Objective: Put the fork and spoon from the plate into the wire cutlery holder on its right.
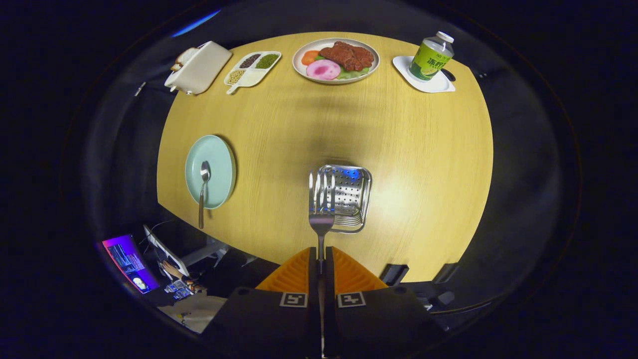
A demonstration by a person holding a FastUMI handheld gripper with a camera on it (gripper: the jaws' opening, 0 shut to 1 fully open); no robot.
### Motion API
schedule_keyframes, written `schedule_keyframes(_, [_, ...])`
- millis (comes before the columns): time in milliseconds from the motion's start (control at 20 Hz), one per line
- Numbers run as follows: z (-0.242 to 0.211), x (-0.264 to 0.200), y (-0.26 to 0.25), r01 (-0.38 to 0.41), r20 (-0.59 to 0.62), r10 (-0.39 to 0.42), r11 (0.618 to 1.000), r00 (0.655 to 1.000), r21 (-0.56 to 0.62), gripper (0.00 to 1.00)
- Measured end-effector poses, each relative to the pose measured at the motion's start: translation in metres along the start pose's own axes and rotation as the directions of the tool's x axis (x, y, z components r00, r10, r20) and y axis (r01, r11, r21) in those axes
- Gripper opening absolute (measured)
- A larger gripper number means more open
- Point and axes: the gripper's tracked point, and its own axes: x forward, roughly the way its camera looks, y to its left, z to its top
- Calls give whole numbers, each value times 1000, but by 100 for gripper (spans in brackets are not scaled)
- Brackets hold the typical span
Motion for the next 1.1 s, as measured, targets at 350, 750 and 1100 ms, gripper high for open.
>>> schedule_keyframes(350, [-6,45,-7,27,-195,-43,996,980,-83,7])
schedule_keyframes(750, [3,60,-23,64,-275,-74,997,959,-46,7])
schedule_keyframes(1100, [16,51,-19,28,-200,-29,1000,979,-9,33])
